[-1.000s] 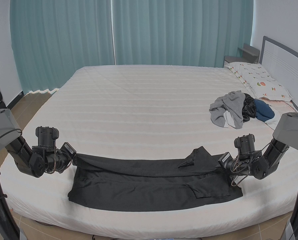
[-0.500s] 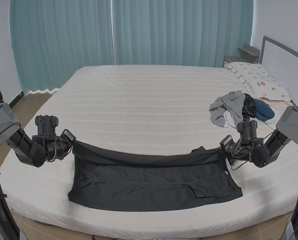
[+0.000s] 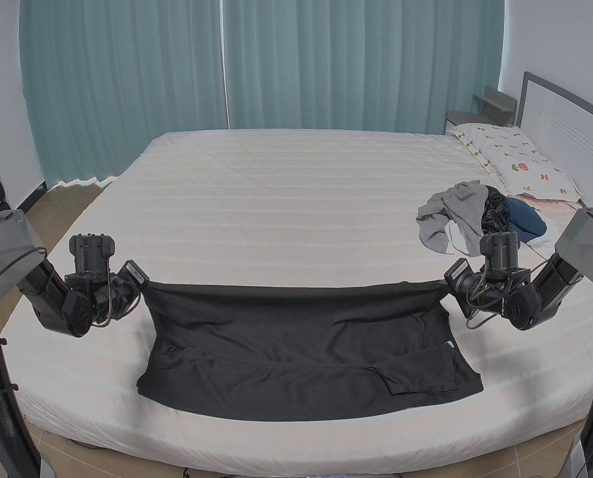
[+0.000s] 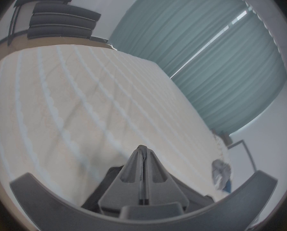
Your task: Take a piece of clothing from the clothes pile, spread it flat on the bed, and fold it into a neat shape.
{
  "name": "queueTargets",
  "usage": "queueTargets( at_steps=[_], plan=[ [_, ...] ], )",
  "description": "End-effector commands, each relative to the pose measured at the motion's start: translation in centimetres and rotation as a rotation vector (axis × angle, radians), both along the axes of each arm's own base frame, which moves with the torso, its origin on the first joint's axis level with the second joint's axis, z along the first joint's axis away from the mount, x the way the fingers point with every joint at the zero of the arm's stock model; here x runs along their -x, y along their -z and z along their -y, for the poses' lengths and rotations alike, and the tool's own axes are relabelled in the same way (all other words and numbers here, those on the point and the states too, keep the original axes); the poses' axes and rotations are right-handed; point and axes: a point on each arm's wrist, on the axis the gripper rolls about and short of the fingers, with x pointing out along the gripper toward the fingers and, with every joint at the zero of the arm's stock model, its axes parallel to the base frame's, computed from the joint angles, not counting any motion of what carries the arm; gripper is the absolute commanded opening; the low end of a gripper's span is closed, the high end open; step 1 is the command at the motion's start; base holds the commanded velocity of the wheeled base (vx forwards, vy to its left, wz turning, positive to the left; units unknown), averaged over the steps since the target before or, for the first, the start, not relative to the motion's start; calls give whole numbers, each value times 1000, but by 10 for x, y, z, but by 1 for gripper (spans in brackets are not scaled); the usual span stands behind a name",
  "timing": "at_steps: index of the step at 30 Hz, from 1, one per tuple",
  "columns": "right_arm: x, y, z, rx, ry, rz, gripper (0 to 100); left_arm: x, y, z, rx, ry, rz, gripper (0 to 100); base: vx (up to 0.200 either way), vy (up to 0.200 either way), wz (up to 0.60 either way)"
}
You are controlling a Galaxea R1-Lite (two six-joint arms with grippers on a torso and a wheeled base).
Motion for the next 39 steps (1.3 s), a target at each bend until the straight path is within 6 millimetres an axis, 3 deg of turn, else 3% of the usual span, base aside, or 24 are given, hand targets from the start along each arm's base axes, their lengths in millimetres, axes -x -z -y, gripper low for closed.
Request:
queueTargets(
  at_steps=[1, 7, 21, 22, 30, 33, 39],
  plan=[
    [22, 20, 1, 54, -46, -94, 0, 26, 29, -1, -88, 56, -135, 0, 0, 0, 0],
    [36, 30, 2, 99, -87, -143, 0, 48, 39, 1, -171, 137, -214, 0, 0, 0, 0],
    [39, 52, -1, 136, -125, -200, 0, 55, 48, 8, -188, 174, -261, 0, 0, 0, 0],
    [39, 52, -1, 136, -125, -200, 100, 56, 48, 9, -187, 178, -264, 100, 0, 0, 0],
    [39, 34, 1, 109, -124, -150, 100, 59, 43, 11, -184, 174, -250, 100, 0, 0, 0],
    [44, 15, 3, 28, -100, -119, 100, 69, 28, 4, -146, 142, -220, 100, 0, 0, 0],
    [52, 11, 10, -28, -106, -128, 100, 90, 31, -2, -56, 172, -262, 100, 0, 0, 0]
  ],
)
